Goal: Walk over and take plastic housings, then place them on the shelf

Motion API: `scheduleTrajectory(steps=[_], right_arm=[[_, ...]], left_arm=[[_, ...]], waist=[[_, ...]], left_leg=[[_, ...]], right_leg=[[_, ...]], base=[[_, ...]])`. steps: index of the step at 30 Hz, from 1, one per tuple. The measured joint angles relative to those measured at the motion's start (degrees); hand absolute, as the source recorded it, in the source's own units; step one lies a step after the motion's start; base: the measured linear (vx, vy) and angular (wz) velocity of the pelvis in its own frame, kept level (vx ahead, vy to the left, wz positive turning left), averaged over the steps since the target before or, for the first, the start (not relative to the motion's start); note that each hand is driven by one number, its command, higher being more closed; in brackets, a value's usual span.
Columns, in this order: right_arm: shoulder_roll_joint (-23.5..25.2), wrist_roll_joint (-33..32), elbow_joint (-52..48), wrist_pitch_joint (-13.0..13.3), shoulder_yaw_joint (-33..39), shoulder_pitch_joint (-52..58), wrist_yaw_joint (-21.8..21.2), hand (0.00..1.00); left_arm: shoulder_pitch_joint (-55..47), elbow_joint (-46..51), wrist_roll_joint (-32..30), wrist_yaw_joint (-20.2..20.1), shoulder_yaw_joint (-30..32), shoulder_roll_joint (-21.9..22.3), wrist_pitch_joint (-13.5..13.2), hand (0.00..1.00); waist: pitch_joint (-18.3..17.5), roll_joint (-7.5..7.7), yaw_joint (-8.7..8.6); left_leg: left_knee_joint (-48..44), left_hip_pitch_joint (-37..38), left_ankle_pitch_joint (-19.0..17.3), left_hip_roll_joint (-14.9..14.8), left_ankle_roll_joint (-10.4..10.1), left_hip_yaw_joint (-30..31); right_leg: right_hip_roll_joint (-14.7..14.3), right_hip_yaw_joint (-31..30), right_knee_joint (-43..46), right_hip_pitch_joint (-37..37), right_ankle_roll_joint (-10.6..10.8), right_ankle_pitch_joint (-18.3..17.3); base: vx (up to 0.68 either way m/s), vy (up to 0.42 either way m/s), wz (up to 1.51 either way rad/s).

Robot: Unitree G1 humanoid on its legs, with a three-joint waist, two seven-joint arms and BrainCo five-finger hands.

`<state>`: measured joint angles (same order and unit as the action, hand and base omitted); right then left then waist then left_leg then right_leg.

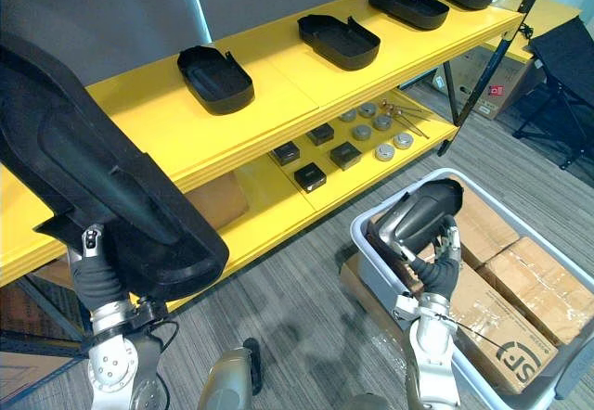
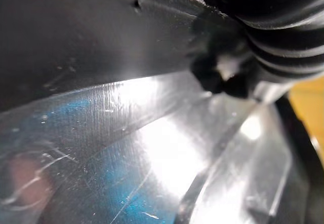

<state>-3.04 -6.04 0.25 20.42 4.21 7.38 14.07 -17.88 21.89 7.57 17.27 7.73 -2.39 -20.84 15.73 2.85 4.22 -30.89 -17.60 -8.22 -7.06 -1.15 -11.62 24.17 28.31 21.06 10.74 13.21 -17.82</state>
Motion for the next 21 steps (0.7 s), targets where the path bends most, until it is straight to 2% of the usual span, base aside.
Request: scheduleTrajectory(steps=[1,2,3,4,5,6,7,8,10,12,13,14,15,16,18,21], right_arm=[[0.07,-0.03,-0.27,1.22,-0.23,0.08,-0.70,0.00],[-0.62,-0.19,-0.84,2.39,-0.82,0.02,-1.37,0.00],[-0.81,-0.51,-1.43,3.13,-1.99,0.09,-2.04,0.00],[-0.79,-0.53,-1.72,3.36,-2.19,-0.26,-2.39,0.00],[-0.71,-0.51,-2.84,3.95,-3.57,-1.13,-3.54,0.00],[-0.70,-0.46,-4.43,4.35,-4.03,-1.70,-4.79,0.00],[-0.86,-0.41,-7.00,5.07,-4.24,-2.27,-6.38,0.00],[-0.87,-0.40,-7.35,5.32,-4.23,-2.35,-6.64,0.00],[-1.91,-1.73,-10.94,6.45,-4.01,-2.42,-8.31,0.00],[-3.72,-3.85,-11.98,7.35,-3.18,-3.19,-9.31,0.00],[-4.34,-4.67,-12.00,7.32,-3.17,-3.73,-9.40,0.00],[-5.08,-5.75,-12.17,7.26,-3.19,-4.64,-9.37,0.00],[-5.56,-6.44,-12.82,7.26,-3.22,-5.35,-9.19,0.00],[-6.51,-6.23,-12.25,6.46,-3.24,-6.36,-8.77,0.00],[-8.03,-5.35,-11.69,4.37,-3.83,-7.93,-7.78,0.00],[-7.99,-5.40,-11.68,3.02,-3.11,-7.34,-7.19,0.00]], left_arm=[[-0.02,0.05,-0.49,-0.14,0.38,-0.66,0.00,1.00],[0.22,-0.22,-0.98,-0.35,0.70,-1.03,0.10,1.00],[0.91,-0.36,-1.79,-0.52,0.79,-1.75,0.82,1.00],[1.15,-0.32,-2.56,-0.49,0.91,-2.20,0.97,1.00],[1.87,-0.23,-4.34,0.14,1.40,-3.49,1.01,1.00],[3.00,-0.24,-4.95,0.53,1.55,-4.37,1.24,1.00],[4.96,-0.44,-5.33,0.59,2.11,-5.25,1.77,1.00],[5.25,-0.47,-5.32,0.59,2.16,-5.33,1.86,1.00],[8.16,-0.78,-5.14,0.71,1.05,-5.90,2.02,1.00],[11.69,-2.42,-5.20,1.35,-0.79,-5.95,2.00,1.00],[12.57,-3.16,-5.20,1.69,-1.46,-5.95,2.01,1.00],[13.39,-4.29,-5.27,1.81,-2.37,-5.93,2.16,1.00],[13.28,-4.69,-5.56,1.74,-3.38,-5.84,2.26,1.00],[12.68,-5.23,-5.80,1.45,-4.38,-4.49,2.57,1.00],[9.57,-5.03,-5.70,0.03,-5.01,-3.15,2.67,1.00],[9.16,-5.00,-5.81,-1.34,-4.99,-3.15,2.67,1.00]], waist=[[-0.30,0.46,-0.04],[-0.41,-0.14,-0.31],[-0.58,0.33,-0.98],[-0.62,0.46,-1.02],[-0.64,0.11,-1.35],[-0.79,0.30,-1.79],[-0.99,0.71,-2.27],[-0.94,0.62,-2.34],[-0.84,0.27,-3.74],[-0.82,-0.13,-4.22],[-0.85,-0.22,-4.51],[-1.17,0.28,-5.05],[-1.71,0.90,-5.30],[-1.97,-1.29,-5.12],[-3.74,-4.40,-4.03],[-4.32,-5.41,-3.74]], left_leg=[[-2.45,0.01,-2.35,1.06,2.25,-2.42],[-2.90,0.19,-4.37,1.83,0.56,-1.72],[-1.51,1.17,-5.07,4.35,1.00,0.41],[-0.07,2.14,-4.99,5.07,1.15,1.18],[3.08,3.72,-4.18,5.77,2.35,3.81],[5.20,4.91,-3.61,6.42,2.83,6.35],[9.08,8.00,-2.15,7.39,2.46,9.67],[9.83,8.82,-1.84,7.53,2.42,10.21],[13.81,13.87,-1.28,8.61,2.03,16.62],[14.65,15.53,-1.29,8.50,2.03,21.44],[14.62,15.69,-1.29,8.47,2.01,22.40],[14.12,15.90,-1.75,8.97,1.17,22.36],[13.72,16.24,-3.85,9.84,-1.28,22.25],[13.67,16.36,-4.50,7.88,-1.88,22.56],[15.37,16.85,-4.36,4.45,-2.20,21.00],[18.96,19.14,-2.62,2.67,-2.98,16.52]], right_leg=[[0.94,0.29,1.08,1.24,-1.65,0.17],[1.99,-2.27,7.12,0.04,-4.95,2.22],[3.11,-8.68,16.28,-4.57,-10.37,8.01],[2.94,-11.81,19.70,-6.65,-11.01,12.77],[0.56,-17.09,25.64,-10.19,-8.13,13.40],[-2.82,-19.55,29.59,-12.58,-7.24,9.11],[-8.60,-21.65,30.81,-14.94,-7.51,4.44],[-9.66,-21.83,30.44,-15.29,-7.66,3.77],[-16.68,-22.19,23.51,-17.26,-10.52,0.10],[-19.43,-22.77,16.93,-20.10,-11.72,-0.54],[-19.79,-23.50,14.41,-21.07,-11.68,-0.32],[-19.48,-25.61,5.53,-21.38,-11.48,4.25],[-18.00,-26.85,-0.14,-20.89,-9.73,12.18],[-19.35,-25.13,-0.35,-20.06,-10.39,12.58],[-22.01,-23.60,-6.06,-16.97,-11.48,13.47],[-22.79,-22.56,-8.44,-14.58,-11.73,13.61]], base=[[0.21,0.202,0.59],[0.29,0.245,0.97],[0.31,0.247,1.00],[0.33,0.261,1.11],[0.34,0.155,0.96],[0.50,0.115,1.42],[0.36,0.026,1.16],[0.39,0.008,1.29],[0.35,-0.070,1.38],[0.33,-0.147,1.33],[0.31,-0.163,1.45],[0.36,-0.234,1.42],[0.30,-0.220,1.35],[0.34,-0.268,0.77],[0.24,-0.197,0.23],[0.17,-0.102,0.16]])
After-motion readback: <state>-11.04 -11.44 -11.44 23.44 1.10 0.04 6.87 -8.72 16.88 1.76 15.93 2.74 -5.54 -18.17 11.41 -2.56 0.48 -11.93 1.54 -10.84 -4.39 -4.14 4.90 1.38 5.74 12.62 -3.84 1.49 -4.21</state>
